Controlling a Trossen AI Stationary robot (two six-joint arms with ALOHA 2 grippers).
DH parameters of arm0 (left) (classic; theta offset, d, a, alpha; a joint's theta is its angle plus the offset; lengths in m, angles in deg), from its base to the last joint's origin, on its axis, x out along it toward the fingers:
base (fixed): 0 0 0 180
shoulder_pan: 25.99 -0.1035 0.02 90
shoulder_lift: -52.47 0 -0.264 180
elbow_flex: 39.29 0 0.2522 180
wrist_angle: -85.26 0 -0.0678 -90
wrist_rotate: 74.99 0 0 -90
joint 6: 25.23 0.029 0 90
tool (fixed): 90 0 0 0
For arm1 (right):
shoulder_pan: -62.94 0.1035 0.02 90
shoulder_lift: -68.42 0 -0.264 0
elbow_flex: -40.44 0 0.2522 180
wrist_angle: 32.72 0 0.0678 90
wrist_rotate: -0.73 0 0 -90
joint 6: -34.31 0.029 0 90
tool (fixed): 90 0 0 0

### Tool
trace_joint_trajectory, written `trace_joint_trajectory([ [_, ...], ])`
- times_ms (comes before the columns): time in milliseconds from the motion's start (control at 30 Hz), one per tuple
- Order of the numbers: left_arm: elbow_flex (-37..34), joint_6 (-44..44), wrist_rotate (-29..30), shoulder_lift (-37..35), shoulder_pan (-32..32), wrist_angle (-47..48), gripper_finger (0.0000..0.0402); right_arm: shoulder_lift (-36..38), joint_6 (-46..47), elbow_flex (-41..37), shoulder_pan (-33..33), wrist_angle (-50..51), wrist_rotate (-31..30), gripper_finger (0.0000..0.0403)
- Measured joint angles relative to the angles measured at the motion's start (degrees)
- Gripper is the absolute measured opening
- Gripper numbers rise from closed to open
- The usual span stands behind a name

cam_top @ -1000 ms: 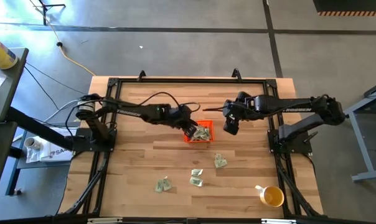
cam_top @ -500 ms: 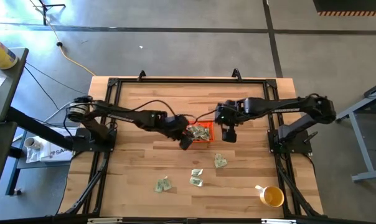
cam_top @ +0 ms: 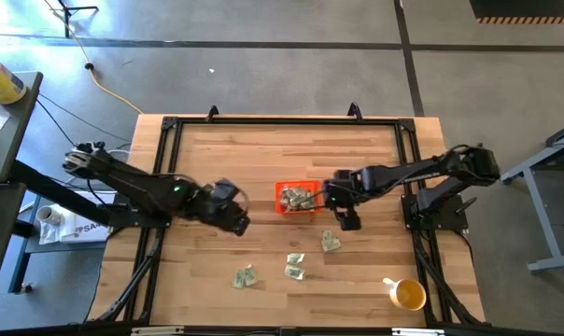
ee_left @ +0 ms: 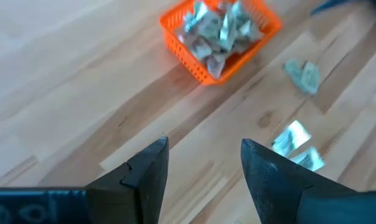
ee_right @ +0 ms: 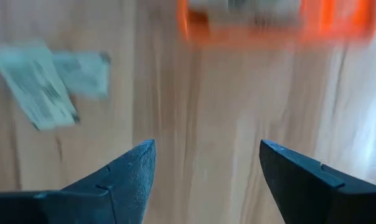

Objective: Pick and place Stevia / Truvia into bins
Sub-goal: Put the light green stevia packet into the orange basket

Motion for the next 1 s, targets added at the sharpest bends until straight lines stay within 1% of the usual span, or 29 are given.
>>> trace_joint_trajectory([
  [133, -3.8, -6.61, 5.4, -3.94, 5.74, 0.72, 0.0234, 3.76, 7.15, -6.2, 2.27, -1.54, -0.3, 0.0277],
  [200, -5.58, -8.71, 6.63, -5.23, 7.83, 0.68, 0.0234, 5.53, 9.41, -7.14, 3.75, -1.72, -0.23, 0.0277],
  [300, -7.23, -10.66, 7.38, -5.56, 9.5, 0.58, 0.0234, 6.89, 10.25, -8.44, 5.63, -3.37, -0.4, 0.0277],
  [367, -8.02, -11.81, 7.14, -5.58, 9.83, 2.39, 0.0234, 7.05, 10.13, -9.21, 6.32, -4.68, -0.23, 0.0277],
  [533, -8.28, -12.93, 6.62, -5.36, 9.8, 1.16, 0.0234, 6.46, 13.02, -10.22, 6.84, -7.01, 3.14, 0.0277],
  [733, -8.26, -13.58, 6.62, -5.36, 9.78, 0.43, 0.0234, 6.05, 8.89, -13.3, 8.89, -16.53, 4.23, 0.0277],
  [1000, -8.26, -14.85, 6.62, -5.36, 9.78, 0.46, 0.0234, 2.21, 8.46, -14.92, 11.24, -24.28, 6.03, 0.0277],
])
